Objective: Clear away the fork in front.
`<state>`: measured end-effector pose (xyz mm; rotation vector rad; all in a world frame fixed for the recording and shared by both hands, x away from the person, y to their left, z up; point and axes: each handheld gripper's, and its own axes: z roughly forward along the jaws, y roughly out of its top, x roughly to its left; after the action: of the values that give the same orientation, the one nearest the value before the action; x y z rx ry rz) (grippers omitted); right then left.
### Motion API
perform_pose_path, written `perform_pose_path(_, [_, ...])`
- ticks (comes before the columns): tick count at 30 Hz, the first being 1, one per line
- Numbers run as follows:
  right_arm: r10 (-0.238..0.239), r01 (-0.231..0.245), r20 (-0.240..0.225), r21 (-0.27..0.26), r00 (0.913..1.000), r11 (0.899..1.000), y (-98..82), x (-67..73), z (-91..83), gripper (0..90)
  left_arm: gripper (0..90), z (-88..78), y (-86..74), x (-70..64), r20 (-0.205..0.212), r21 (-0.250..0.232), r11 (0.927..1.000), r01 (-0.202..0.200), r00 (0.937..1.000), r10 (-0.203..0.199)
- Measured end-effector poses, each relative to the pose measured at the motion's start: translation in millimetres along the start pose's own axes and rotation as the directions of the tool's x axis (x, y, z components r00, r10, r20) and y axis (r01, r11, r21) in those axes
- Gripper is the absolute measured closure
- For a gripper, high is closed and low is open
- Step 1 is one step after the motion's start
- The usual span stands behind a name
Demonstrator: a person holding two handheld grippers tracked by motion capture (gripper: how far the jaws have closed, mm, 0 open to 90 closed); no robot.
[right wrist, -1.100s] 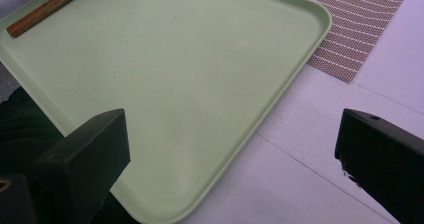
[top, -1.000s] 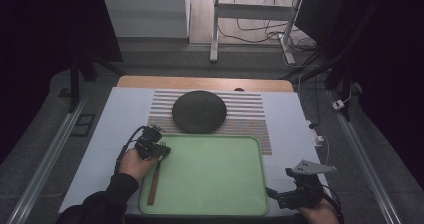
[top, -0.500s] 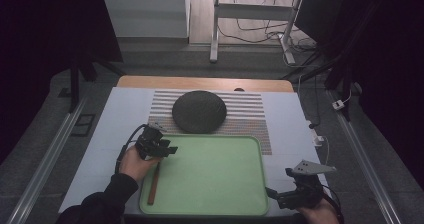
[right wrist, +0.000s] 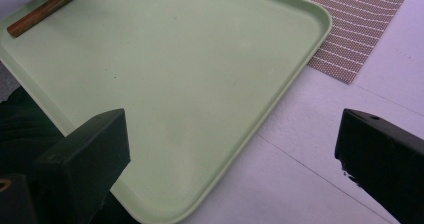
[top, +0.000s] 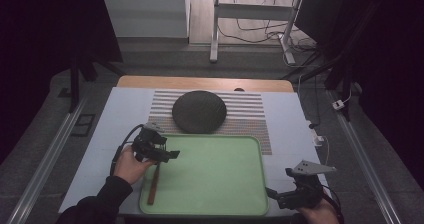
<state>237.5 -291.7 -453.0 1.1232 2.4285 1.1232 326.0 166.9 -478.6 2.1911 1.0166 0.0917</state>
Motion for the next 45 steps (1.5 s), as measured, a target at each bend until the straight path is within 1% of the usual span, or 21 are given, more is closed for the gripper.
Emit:
perform_pose_path(1, [0.001, -0.001, 0.0, -0.001, 1.0, 1.0, 0.0, 0.0, 0.0, 0.9, 17.4, -6.7, -2.0, -2.5, 0.017, -0.02, 0.9998, 0.006, 0.9998, -0.006])
perform_pose_path(2, [0.001, -0.001, 0.0, -0.001, 1.0, 1.0, 0.0, 0.0, 0.0, 0.9, 15.6, -9.9, -3.3, -3.2, 0.026, -0.029, 0.9995, 0.013, 0.9996, -0.012])
perform_pose_path(3, [0.001, -0.001, 0.0, 0.0, 1.0, 1.0, 0.0, 0.0, 0.0, 0.9, 13.7, -9.9, -3.3, -3.2, 0.026, -0.029, 0.9995, 0.013, 0.9996, -0.012])
perform_pose_path(4, [0.001, -0.001, 0.0, 0.0, 1.0, 1.0, 0.0, 0.0, 0.0, 0.9, 13.7, -13.4, -4.8, -3.7, 0.031, -0.037, 0.9992, 0.013, 0.9995, -0.012])
perform_pose_path(5, [0.0, 0.0, 0.001, 0.0, 1.0, 1.0, 0.1, 0.1, 0.1, 0.9, 11.0, -16.4, -6.5, -4.5, 0.033, -0.047, 0.9988, 0.017, 0.9993, -0.015])
perform_pose_path(6, [0.0, 0.0, 0.001, 0.0, 1.0, 1.0, 0.1, 0.1, 0.1, 0.9, 11.0, -19.7, -8.3, -5.0, 0.035, -0.054, 0.9983, 0.019, 0.9992, -0.018])
perform_pose_path(9, [0.002, -0.002, 0.002, 0.0, 1.0, 1.0, 0.0, 0.0, 0.1, 0.9, 6.2, -29.1, -14.9, -6.8, 0.045, -0.081, 0.9965, 0.022, 0.9988, -0.018])
perform_pose_path(13, [0.005, -0.005, 0.003, -0.001, 1.0, 1.0, 0.0, -0.2, 0.1, 0.9, 4.4, -41.7, -26.1, -10.0, 0.043, -0.096, 0.9951, 0.023, 0.9989, -0.019])
perform_pose_path(19, [0.006, -0.006, 0.004, -0.002, 1.0, 1.0, 0.0, -0.4, -0.3, 0.9, 2.4, -62.8, -46.1, -12.0, 0.043, -0.132, 0.9902, 0.046, 0.9982, -0.041])
perform_pose_path(21, [0.007, -0.007, 0.005, -0.001, 1.0, 1.0, 0.0, -0.4, -0.5, 0.9, 2.2, -70.5, -52.8, -12.2, 0.043, -0.146, 0.9876, 0.056, 0.9978, -0.05])
perform_pose_path(26, [0.011, -0.011, 0.005, -0.006, 0.9999, 1.0, -0.1, -0.8, -0.7, 0.9, 1.5, -90.1, -70.3, -11.5, 0.036, -0.192, 0.9777, 0.084, 0.9963, -0.078])
perform_pose_path(30, [0.013, -0.013, 0.005, -0.01, 0.9999, 1.0, -0.4, -1.1, -0.9, 0.8, 0.8, -102.6, -85.6, -9.0, 0.029, -0.216, 0.9705, 0.108, 0.9941, -0.104])
perform_pose_path(36, [0.013, -0.013, 0.007, -0.006, 0.9999, 1.0, 0.1, -0.6, -0.6, 0.8, 0.2, -114.7, -107.1, -5.8, 0.003, -0.223, 0.9668, 0.125, 0.9918, -0.128])
perform_pose_path(39, [0.014, -0.014, 0.009, -0.005, 0.9999, 1.0, 0.1, -0.4, -0.6, 0.9, 0.0, -117.7, -117.8, -4.5, -0.007, -0.222, 0.9649, 0.14, 0.9893, -0.146])
perform_pose_path(45, [0.015, -0.015, 0.01, -0.005, 0.9998, 1.0, 0.1, -0.6, -0.5, 0.9, 0.0, -121.9, -133.7, -3.5, -0.037, -0.208, 0.9655, 0.156, 0.9852, -0.167])
